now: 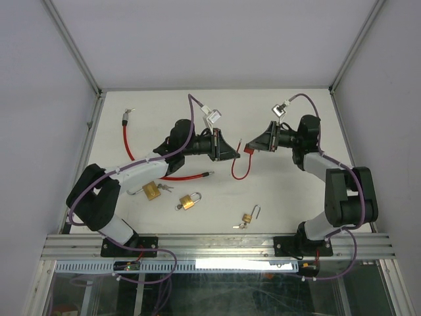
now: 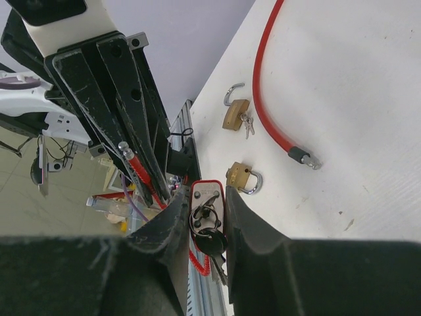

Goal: Lock with the key
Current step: Lock the lock.

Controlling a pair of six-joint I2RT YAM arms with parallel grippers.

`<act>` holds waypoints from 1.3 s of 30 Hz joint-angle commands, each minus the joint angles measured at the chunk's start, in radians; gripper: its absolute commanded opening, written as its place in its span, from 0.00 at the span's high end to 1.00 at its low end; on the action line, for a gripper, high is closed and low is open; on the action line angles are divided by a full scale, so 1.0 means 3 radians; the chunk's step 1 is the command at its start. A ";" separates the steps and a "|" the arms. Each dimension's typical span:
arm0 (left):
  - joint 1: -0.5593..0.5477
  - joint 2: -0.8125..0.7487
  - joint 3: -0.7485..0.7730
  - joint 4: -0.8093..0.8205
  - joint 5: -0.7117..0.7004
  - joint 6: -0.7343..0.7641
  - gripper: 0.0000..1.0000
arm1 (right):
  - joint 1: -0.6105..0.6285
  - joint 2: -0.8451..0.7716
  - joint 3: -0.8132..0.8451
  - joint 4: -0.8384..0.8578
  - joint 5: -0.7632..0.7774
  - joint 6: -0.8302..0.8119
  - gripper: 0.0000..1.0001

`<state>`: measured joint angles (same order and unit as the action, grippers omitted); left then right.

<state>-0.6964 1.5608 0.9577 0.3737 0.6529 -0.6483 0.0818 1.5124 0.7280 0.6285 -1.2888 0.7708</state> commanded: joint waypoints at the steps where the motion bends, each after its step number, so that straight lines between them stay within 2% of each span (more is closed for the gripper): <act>1: -0.0003 0.0049 -0.0056 0.0519 -0.0098 -0.0153 1.00 | 0.0055 0.0034 -0.0021 0.0428 0.0052 0.0294 1.00; 9: -0.0004 0.0244 -0.0131 0.0784 0.0061 -0.0402 1.00 | -0.0015 -0.0118 -0.0088 0.0213 0.0342 0.0264 1.00; 15: -0.0001 0.0437 -0.0226 0.1108 0.0073 -0.0662 1.00 | -0.0135 0.0012 -0.0118 0.0075 0.0463 0.0320 1.00; 23: -0.0054 0.0576 -0.0198 0.1135 0.0004 -0.0825 1.00 | -0.0251 0.0209 -0.0192 0.0336 0.0554 0.0701 1.00; 39: -0.0239 0.0979 0.0101 0.1130 0.0190 -0.0996 1.00 | -0.0390 0.0215 -0.0265 0.0441 0.0590 0.0764 1.00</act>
<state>-0.7467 1.8523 0.9207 0.6518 0.6701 -0.9321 -0.0341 1.5833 0.6437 0.7055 -1.1133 0.9806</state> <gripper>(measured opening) 0.024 0.228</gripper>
